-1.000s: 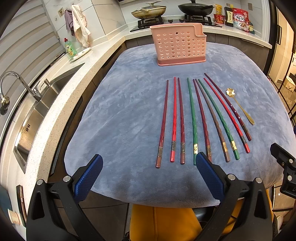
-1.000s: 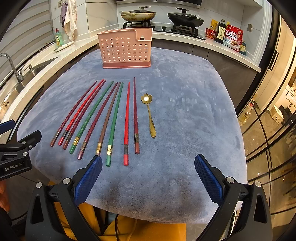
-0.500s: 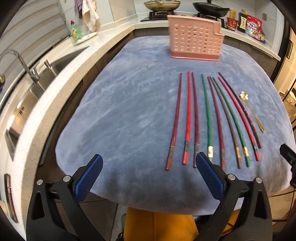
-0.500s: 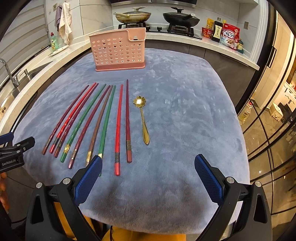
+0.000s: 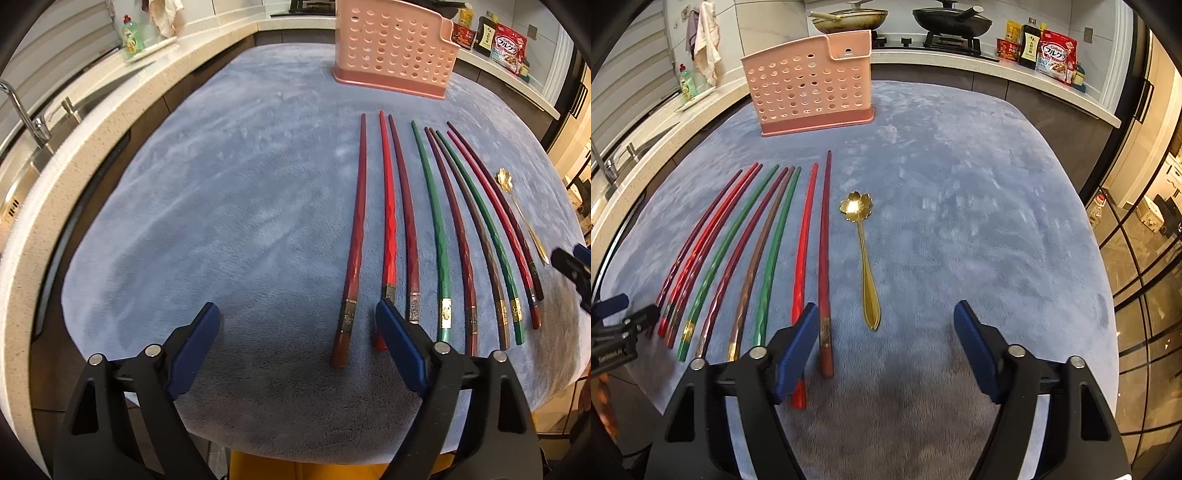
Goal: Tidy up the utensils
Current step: 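Grasp the gold spoon with the right tool while the left tool grasps a red chopstick, then carry spoon and chopstick to the pink holder and open both tools to drop them in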
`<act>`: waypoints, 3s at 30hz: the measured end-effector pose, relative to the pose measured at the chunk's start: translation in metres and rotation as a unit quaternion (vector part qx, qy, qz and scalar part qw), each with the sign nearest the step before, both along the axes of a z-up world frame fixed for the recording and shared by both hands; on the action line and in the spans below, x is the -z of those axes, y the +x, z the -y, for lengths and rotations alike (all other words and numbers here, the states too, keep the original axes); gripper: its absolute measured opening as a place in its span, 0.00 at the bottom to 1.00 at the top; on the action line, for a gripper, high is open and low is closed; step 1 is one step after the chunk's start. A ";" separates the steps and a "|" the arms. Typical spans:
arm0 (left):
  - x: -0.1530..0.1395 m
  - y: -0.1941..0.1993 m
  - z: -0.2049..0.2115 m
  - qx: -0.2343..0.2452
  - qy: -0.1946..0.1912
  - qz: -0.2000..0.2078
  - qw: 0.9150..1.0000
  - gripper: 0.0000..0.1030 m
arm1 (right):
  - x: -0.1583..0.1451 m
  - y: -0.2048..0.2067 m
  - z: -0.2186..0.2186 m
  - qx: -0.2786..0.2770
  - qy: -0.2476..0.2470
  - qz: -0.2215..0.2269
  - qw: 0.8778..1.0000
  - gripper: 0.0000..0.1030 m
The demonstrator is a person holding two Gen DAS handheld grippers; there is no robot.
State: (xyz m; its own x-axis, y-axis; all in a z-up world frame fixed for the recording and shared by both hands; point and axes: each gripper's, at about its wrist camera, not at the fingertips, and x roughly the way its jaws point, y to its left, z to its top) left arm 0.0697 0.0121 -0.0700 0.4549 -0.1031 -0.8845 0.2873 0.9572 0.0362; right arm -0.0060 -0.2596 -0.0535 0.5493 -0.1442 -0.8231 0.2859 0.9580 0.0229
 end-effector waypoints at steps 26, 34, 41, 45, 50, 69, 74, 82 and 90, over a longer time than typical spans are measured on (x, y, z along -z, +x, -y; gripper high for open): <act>0.001 0.007 0.007 0.032 -0.032 -0.023 0.999 0.23 | 0.021 0.021 0.000 -0.030 0.020 -0.020 0.999 0.09; -0.016 0.006 0.000 0.028 -0.069 -0.031 0.997 0.09 | 0.000 0.010 0.007 -0.028 0.040 -0.006 0.999 0.02; -0.063 0.010 -0.004 0.025 -0.094 0.008 0.995 0.08 | -0.038 0.008 0.015 -0.025 0.037 0.021 0.999 0.01; -0.098 0.020 -0.003 0.027 -0.103 0.041 0.993 0.07 | -0.059 0.014 0.022 -0.023 0.043 0.040 0.998 0.01; -0.136 0.042 0.006 0.036 -0.108 0.079 0.990 0.07 | -0.087 0.028 0.030 -0.025 0.045 0.071 0.996 0.01; -0.306 0.143 0.060 0.046 -0.156 0.258 0.952 0.07 | -0.194 0.151 0.067 -0.032 0.063 0.190 0.979 0.01; -0.329 0.165 0.078 0.046 -0.171 0.289 0.941 0.07 | -0.194 0.188 0.071 -0.033 0.062 0.187 0.980 0.01; -0.295 0.211 0.101 0.042 -0.170 0.267 0.948 0.07 | -0.161 0.235 0.073 -0.035 0.062 0.152 0.986 0.01; -0.246 0.236 0.111 0.038 -0.152 0.225 0.962 0.07 | -0.128 0.257 0.070 -0.038 0.066 0.121 0.990 0.01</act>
State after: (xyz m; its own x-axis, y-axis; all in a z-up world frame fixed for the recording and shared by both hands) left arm 0.3061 -0.0991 0.1764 0.7652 -0.3745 -0.5237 0.3778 0.9198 -0.1057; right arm 0.2512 -0.3298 0.0742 0.7377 0.0051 -0.6751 0.1836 0.9608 0.2079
